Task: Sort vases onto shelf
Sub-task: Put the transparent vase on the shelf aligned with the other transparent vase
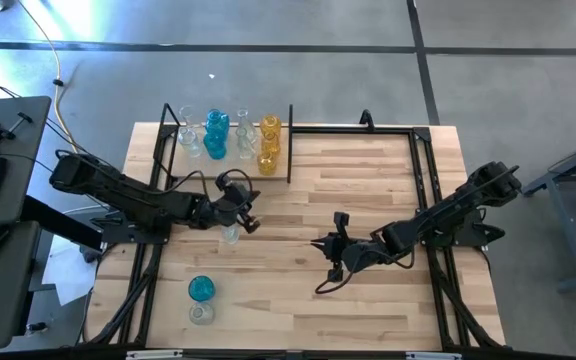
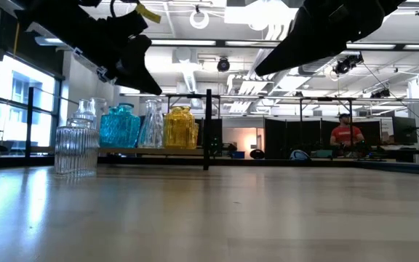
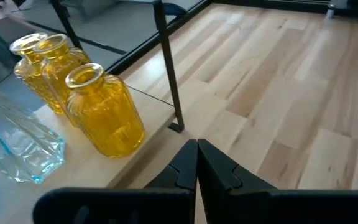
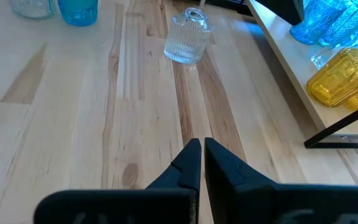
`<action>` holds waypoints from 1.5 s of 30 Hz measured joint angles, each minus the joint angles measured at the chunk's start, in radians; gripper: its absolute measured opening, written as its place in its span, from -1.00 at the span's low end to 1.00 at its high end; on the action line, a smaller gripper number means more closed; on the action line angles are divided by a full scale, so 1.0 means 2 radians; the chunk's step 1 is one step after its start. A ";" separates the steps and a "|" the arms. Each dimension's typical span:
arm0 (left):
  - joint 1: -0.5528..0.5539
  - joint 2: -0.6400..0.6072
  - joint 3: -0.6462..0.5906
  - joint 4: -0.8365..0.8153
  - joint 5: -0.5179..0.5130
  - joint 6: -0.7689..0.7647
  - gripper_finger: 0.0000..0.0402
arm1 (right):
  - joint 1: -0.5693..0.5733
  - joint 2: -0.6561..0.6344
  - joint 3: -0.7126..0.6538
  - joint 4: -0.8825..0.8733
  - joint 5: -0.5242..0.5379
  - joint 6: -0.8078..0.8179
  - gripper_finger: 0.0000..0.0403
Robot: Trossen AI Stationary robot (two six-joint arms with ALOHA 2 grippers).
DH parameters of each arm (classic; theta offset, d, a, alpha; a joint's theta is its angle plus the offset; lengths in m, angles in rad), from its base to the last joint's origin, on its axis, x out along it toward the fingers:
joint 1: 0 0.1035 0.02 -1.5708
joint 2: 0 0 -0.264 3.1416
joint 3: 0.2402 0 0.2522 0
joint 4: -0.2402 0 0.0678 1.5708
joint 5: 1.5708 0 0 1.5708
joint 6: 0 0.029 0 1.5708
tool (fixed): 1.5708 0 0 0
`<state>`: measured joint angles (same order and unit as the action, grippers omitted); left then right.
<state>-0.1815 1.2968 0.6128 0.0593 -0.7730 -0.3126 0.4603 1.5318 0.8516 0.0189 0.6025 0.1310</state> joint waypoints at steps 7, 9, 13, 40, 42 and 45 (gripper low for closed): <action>-0.017 0.000 0.000 0.009 0.000 -0.001 -1.00 | 0.000 0.000 0.000 0.000 0.000 0.000 -0.99; -0.020 0.000 0.000 0.011 -0.002 -0.005 -1.00 | 0.000 0.000 0.000 0.000 0.000 0.000 -0.99; -0.026 0.000 -0.018 0.044 -0.011 -0.008 -1.00 | 0.000 0.000 0.000 0.000 0.000 0.000 -0.99; -0.077 -0.060 -0.106 0.170 0.015 0.046 -1.00 | -0.002 0.000 0.000 0.008 -0.053 0.039 -0.99; -0.081 -0.074 -0.119 0.175 0.015 0.045 -1.00 | -0.005 0.003 0.000 0.031 -0.055 0.039 -0.99; -0.087 -0.098 -0.141 0.189 0.015 0.044 -1.00 | -0.015 0.022 0.000 0.081 -0.080 0.034 -0.99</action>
<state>-0.3558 1.1012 0.3305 0.4373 -0.7440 -0.2250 0.4311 1.5758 0.8516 0.1799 0.4421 0.1980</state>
